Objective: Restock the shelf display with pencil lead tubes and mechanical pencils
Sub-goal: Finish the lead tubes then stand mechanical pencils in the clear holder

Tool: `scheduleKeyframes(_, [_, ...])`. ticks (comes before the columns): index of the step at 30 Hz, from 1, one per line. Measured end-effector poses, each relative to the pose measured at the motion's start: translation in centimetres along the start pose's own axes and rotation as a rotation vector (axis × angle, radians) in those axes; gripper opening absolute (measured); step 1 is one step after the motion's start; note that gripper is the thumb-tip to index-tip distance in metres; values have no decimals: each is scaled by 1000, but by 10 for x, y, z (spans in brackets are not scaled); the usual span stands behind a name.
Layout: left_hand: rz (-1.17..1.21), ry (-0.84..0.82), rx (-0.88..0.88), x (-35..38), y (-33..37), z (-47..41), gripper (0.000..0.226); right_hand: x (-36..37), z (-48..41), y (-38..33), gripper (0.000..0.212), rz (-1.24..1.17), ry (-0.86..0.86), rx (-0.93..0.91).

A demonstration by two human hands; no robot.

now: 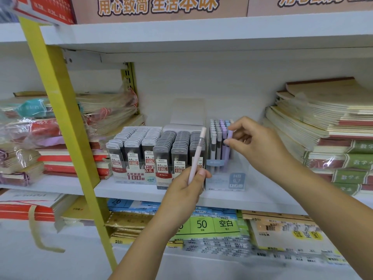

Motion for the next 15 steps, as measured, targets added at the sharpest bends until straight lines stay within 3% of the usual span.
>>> scheduleKeyframes(3, [-4, -18, 14, 2, 4, 0, 27, 5, 1, -3, 19, 132, 3, -34])
scheduleKeyframes(6, [-22, -42, 38, 5, 9, 0, 26, -6, 7, -13, 19, 126, 113, -76])
scheduleKeyframes(8, [-50, -46, 60, 7, 15, 0, 25, -15, 16, -19, 22, -64, 162, -60])
scheduleKeyframes(11, [-136, -46, 101, 13, 23, -2, 23, 1, 22, -22, 28, -532, -45, 120])
scheduleKeyframes(13, [-177, -61, 108, 19, 29, -2, 22, 8, 24, -24, 28, -676, -128, 181])
scheduleKeyframes(15, [-223, -61, 141, 23, 37, -4, 16, 1, 23, -24, 24, -744, -103, 198])
Point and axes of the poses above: each hand's wrist, its own z-axis away from the middle knuckle, its own x-axis out of the palm, y = z × x, the point moved 9 cm from there along -z, towards the middle knuckle, and after that the axes turned 7 degrees about x, right-handed, at the moved point
